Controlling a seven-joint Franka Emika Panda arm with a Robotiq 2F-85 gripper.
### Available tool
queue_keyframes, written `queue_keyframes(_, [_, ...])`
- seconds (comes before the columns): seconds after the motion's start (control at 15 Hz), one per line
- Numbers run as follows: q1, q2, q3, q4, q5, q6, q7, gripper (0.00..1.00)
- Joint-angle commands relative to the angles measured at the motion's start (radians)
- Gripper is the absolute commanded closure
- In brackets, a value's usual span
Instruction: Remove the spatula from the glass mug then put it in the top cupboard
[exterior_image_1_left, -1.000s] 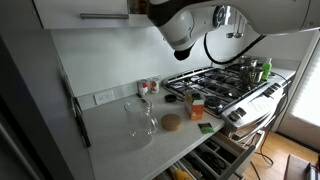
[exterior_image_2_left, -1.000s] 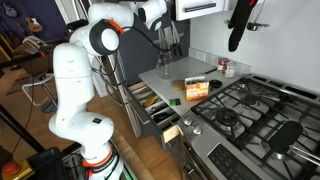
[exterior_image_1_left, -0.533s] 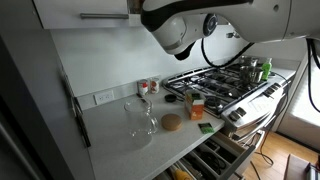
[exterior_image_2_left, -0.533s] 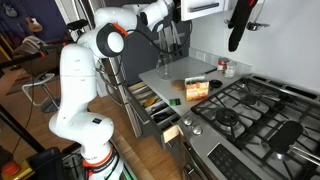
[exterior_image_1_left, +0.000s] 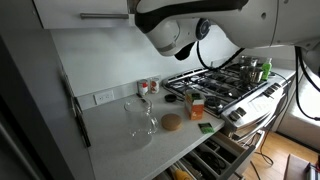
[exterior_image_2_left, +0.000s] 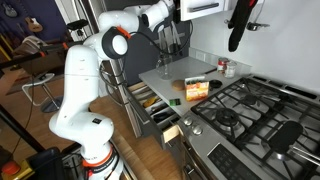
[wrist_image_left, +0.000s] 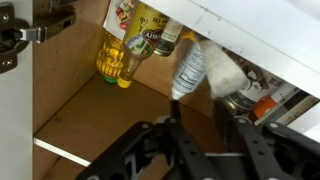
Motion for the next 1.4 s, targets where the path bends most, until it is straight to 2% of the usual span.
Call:
queue_keyframes(0.0, [-0.006,0.030,-0.005,0.053,0.031,-0.009,-0.011,0.32])
queue_keyframes(0.27, [-0.005,0.015,0.002,0.047,0.027,-0.026,-0.009,0.02])
queue_keyframes(0.53, [-0.003,-0.024,0.011,0.027,0.020,-0.034,0.008,0.00])
queue_keyframes(0.93, [-0.015,-0.129,0.053,-0.029,-0.046,-0.121,0.163,0.00])
queue_keyframes(1.27, [-0.003,-0.274,0.089,-0.175,0.024,-0.251,0.164,0.00])
queue_keyframes(1.33, [-0.004,-0.171,0.063,-0.046,0.000,-0.201,0.154,0.00])
